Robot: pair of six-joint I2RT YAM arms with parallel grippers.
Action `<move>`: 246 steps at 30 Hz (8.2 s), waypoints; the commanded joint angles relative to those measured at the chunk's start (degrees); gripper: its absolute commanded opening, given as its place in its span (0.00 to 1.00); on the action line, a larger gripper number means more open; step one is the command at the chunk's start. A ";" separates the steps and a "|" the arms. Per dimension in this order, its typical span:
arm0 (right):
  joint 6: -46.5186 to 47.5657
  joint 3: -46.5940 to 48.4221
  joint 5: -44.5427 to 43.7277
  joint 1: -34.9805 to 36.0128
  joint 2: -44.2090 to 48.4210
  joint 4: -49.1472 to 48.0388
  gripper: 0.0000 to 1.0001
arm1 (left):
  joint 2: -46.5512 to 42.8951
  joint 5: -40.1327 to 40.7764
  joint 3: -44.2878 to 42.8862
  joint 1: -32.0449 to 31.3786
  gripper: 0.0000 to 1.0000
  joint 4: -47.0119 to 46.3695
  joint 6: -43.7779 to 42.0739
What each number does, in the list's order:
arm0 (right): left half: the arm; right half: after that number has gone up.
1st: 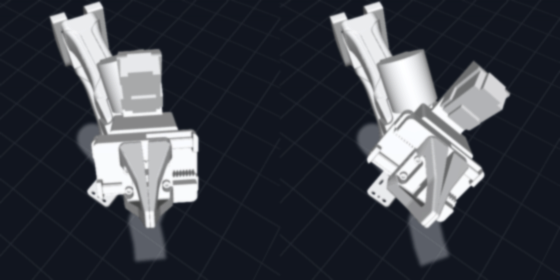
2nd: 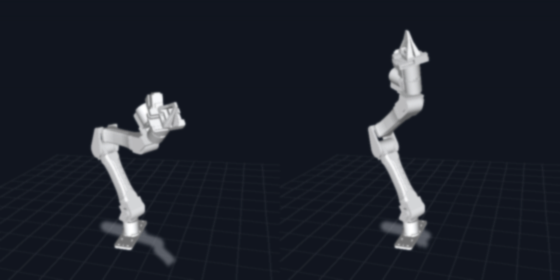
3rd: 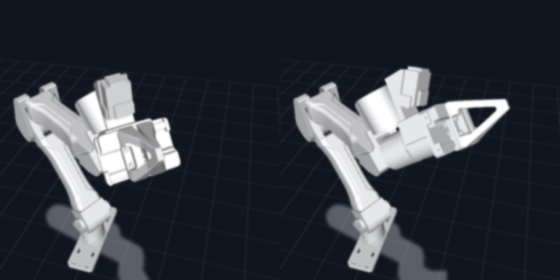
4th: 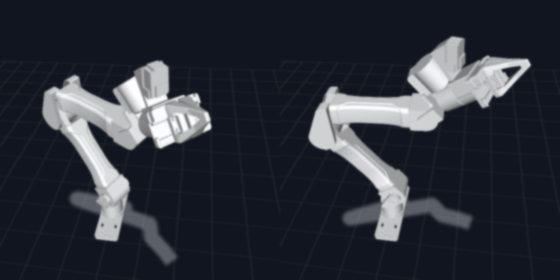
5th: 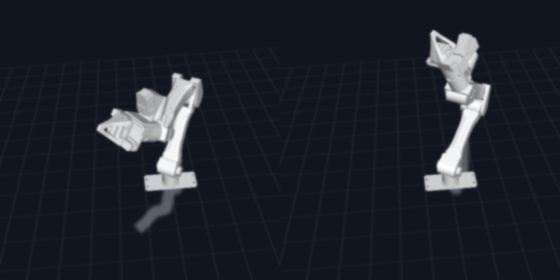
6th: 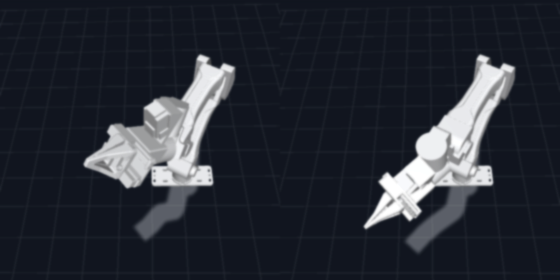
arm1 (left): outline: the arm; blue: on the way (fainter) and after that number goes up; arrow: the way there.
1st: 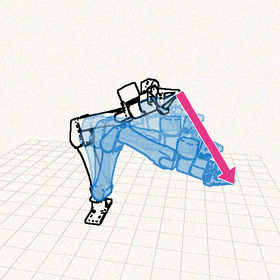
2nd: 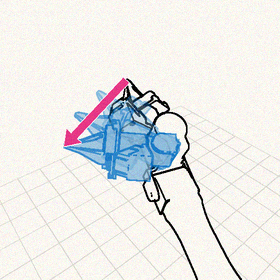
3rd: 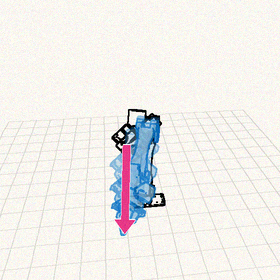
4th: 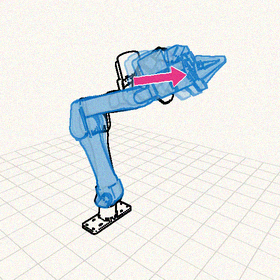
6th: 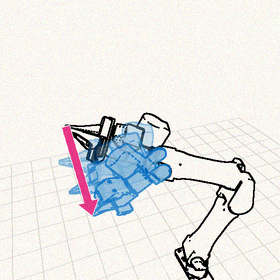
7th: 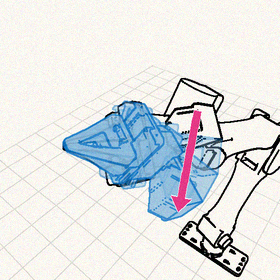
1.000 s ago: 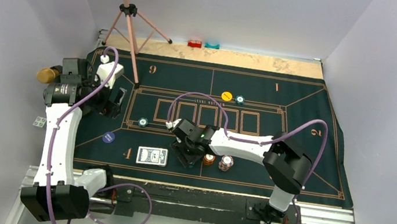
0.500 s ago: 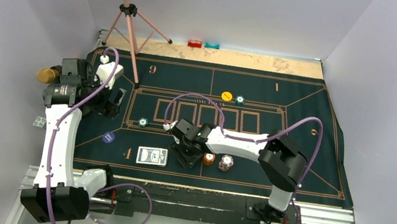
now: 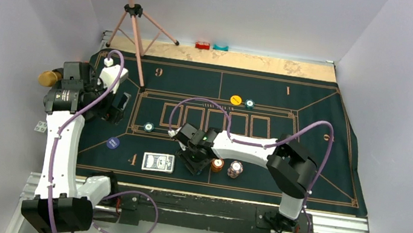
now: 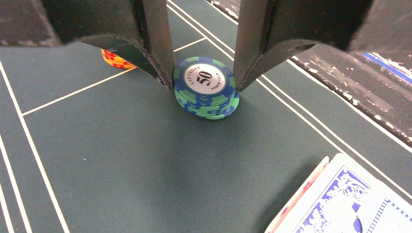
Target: Distribute texas hold em gaming equipment
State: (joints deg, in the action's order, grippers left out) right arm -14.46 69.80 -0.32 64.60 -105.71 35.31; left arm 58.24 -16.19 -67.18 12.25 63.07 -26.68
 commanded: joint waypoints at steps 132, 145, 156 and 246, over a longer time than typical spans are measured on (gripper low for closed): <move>-24.14 -15.54 -13.85 -40.31 30.61 4.90 0.69 | -0.43 0.97 -3.15 -0.06 1.00 3.40 -5.33; -11.80 -0.49 -8.70 -14.37 22.63 7.33 0.80 | -0.30 -0.04 -0.69 -0.09 1.00 2.73 -3.39; -12.45 -2.33 -8.26 -7.55 17.98 7.42 0.87 | -0.77 0.62 -0.50 -0.09 1.00 2.48 -3.58; -8.43 60.84 1.55 -2.73 -37.22 12.47 0.29 | 1.58 -2.46 -1.37 0.25 1.00 -2.51 5.79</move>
State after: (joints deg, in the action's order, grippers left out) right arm -22.46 128.11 1.04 61.39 -142.52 46.96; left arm 60.66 -18.31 -67.59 12.25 60.90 -20.14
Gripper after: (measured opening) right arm 0.462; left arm 0.997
